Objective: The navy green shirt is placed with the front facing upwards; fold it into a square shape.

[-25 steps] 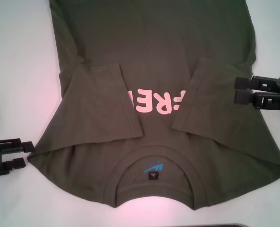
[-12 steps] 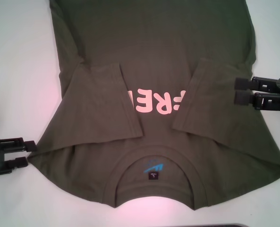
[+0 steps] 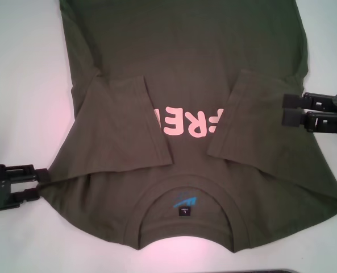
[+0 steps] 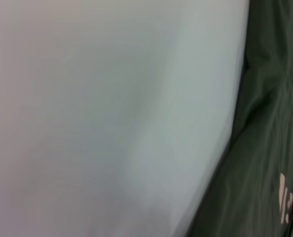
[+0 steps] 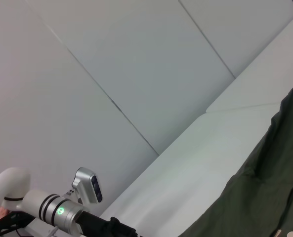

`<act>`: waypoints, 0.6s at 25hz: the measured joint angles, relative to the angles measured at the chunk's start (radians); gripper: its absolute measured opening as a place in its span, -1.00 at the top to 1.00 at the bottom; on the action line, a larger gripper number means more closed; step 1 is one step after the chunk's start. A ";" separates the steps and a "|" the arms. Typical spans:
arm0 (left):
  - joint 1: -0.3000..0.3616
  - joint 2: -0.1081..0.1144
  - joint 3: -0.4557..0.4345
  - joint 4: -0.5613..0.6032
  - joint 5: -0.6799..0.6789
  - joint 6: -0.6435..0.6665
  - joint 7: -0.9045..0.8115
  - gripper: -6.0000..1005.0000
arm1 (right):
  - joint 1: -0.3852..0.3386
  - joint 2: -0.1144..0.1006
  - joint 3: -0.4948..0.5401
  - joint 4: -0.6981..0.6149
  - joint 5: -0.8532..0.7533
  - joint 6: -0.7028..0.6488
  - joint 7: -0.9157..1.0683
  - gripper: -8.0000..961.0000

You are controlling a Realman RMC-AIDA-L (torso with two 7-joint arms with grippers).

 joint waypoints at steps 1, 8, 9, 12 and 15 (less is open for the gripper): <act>-0.002 -0.001 0.000 0.000 0.000 0.002 0.000 -0.22 | 0.000 0.000 0.000 0.000 0.000 0.000 0.003 -0.90; -0.017 -0.007 0.000 -0.004 -0.010 0.030 0.008 -0.22 | 0.000 -0.001 0.000 0.000 0.000 0.001 0.007 -0.90; -0.020 -0.008 -0.002 -0.006 -0.011 0.037 0.008 -0.22 | 0.000 -0.001 0.000 0.000 0.000 0.001 0.007 -0.90; -0.030 -0.010 -0.004 -0.009 -0.012 0.053 0.011 -0.22 | 0.000 -0.002 0.000 0.000 0.000 0.001 0.008 -0.90; -0.036 -0.011 -0.003 -0.010 -0.012 0.056 0.013 -0.22 | 0.000 -0.002 0.000 0.000 0.000 0.002 0.008 -0.90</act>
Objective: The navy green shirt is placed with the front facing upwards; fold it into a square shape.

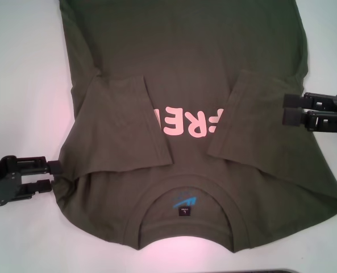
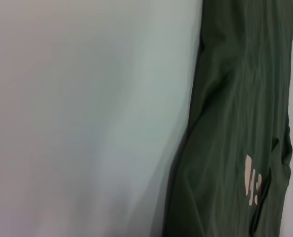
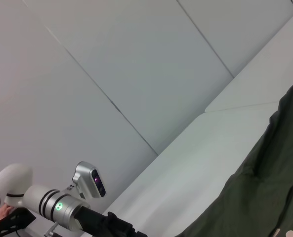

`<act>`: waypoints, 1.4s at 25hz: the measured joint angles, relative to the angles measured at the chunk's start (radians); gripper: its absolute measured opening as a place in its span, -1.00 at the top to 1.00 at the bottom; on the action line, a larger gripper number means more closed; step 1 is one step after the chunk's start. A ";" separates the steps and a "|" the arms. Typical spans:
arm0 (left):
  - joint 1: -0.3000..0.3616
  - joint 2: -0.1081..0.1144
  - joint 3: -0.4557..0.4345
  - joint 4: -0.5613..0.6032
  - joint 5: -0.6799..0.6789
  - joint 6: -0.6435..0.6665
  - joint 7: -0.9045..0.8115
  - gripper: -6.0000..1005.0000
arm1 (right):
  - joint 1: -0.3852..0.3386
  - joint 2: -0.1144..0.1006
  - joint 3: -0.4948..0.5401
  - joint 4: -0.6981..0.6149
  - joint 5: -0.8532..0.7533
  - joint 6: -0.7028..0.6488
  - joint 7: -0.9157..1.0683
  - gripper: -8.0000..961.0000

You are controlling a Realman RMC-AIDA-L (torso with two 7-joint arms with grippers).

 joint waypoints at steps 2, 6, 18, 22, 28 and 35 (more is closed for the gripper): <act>0.000 0.004 -0.002 0.000 0.004 -0.007 -0.003 -0.22 | 0.000 0.000 0.000 0.000 0.000 0.001 0.000 -0.90; 0.005 0.012 -0.006 -0.001 0.008 -0.024 -0.010 -0.22 | 0.000 0.000 0.000 0.001 0.001 0.002 0.000 -0.90; 0.009 0.016 -0.008 -0.035 0.031 -0.045 -0.020 -0.22 | 0.001 -0.004 0.001 0.012 0.003 0.004 0.000 -0.90; 0.009 0.016 -0.006 -0.037 0.035 -0.048 -0.022 -0.22 | 0.001 -0.005 0.008 0.012 0.002 0.004 0.000 -0.90; 0.009 0.012 0.002 -0.032 0.038 -0.062 -0.021 -0.22 | 0.000 -0.005 0.010 0.012 0.001 0.004 0.000 -0.90; 0.003 0.005 0.002 -0.032 0.061 -0.059 -0.020 -0.22 | -0.004 -0.006 0.011 0.012 0.000 0.003 0.000 -0.90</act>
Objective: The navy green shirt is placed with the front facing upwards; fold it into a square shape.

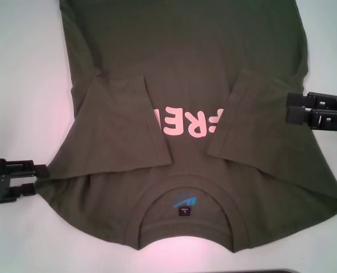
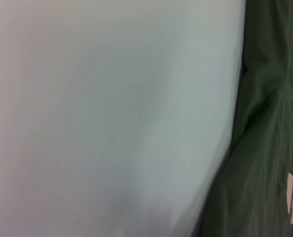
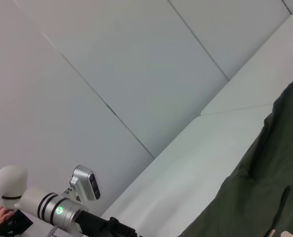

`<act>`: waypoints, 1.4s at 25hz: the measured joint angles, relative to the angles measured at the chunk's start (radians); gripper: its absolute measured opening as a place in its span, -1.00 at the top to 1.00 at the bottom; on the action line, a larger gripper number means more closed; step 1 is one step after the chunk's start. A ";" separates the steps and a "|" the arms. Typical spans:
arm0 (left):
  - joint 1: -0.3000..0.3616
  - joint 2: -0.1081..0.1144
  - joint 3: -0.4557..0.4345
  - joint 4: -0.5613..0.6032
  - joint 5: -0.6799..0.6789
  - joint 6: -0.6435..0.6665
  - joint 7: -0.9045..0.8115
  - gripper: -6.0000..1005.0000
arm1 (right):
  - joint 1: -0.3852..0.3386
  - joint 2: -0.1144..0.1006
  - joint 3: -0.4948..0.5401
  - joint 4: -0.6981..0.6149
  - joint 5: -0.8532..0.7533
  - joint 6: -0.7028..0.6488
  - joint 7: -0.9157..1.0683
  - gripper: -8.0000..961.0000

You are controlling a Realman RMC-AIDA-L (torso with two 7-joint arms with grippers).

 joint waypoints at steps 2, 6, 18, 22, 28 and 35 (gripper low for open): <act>-0.002 -0.005 0.000 0.000 0.000 0.003 0.002 -0.22 | -0.001 0.000 0.000 0.000 0.000 -0.001 0.000 -0.90; -0.005 -0.013 0.001 -0.001 -0.001 0.007 0.006 -0.22 | -0.001 0.000 0.000 0.000 0.000 -0.005 0.000 -0.90; -0.028 -0.025 0.023 0.016 0.000 -0.007 0.009 -0.22 | -0.002 0.000 0.000 0.000 0.000 -0.015 0.000 -0.90; -0.033 -0.028 0.027 0.029 -0.002 -0.012 0.010 -0.22 | -0.004 0.000 0.000 0.000 0.000 -0.015 0.000 -0.89; -0.035 -0.028 0.021 0.029 -0.008 -0.014 0.010 -0.22 | -0.004 0.000 0.000 0.000 0.000 -0.015 0.000 -0.89; -0.038 -0.026 0.023 0.029 -0.009 -0.010 0.010 -0.21 | -0.005 0.000 0.000 0.000 0.001 -0.015 0.000 -0.89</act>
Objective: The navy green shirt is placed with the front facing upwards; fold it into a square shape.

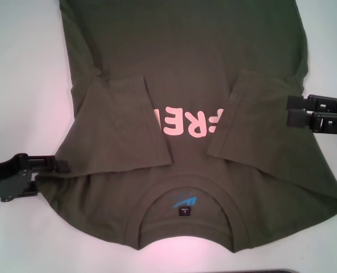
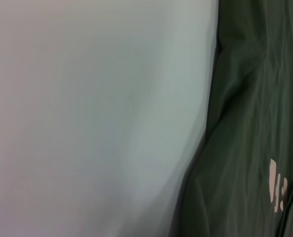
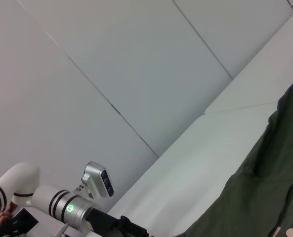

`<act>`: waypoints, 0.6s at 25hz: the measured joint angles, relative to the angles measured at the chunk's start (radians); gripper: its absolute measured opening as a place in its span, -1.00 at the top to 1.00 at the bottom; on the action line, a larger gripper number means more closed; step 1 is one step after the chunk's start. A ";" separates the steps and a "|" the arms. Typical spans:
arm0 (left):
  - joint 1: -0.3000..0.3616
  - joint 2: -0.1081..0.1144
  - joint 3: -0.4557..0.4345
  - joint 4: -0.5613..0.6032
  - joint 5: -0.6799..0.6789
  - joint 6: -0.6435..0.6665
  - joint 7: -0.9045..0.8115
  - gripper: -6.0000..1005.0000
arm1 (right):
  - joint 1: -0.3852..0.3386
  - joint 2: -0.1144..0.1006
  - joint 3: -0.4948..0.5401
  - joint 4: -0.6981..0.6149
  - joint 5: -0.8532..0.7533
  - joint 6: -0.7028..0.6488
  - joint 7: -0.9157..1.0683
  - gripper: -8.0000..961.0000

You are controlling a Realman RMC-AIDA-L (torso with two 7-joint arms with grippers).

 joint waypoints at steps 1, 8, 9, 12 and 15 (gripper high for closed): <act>-0.001 0.000 0.000 0.000 0.000 0.001 0.000 -0.21 | 0.000 0.000 0.000 0.000 0.000 0.000 0.000 -0.89; -0.003 0.002 0.002 0.000 0.000 0.004 0.001 -0.22 | 0.000 0.001 0.000 0.000 0.000 0.000 0.000 -0.89; -0.004 0.002 0.001 0.000 0.000 0.004 0.001 -0.22 | 0.000 0.002 0.000 0.000 0.000 0.000 0.000 -0.89; -0.005 0.002 -0.004 0.000 0.000 0.003 -0.007 -0.22 | 0.000 0.001 0.000 0.000 -0.001 0.000 0.000 -0.89; -0.009 0.011 -0.015 0.016 0.000 0.004 -0.056 -0.18 | 0.000 0.001 0.000 0.000 -0.001 0.000 0.000 -0.89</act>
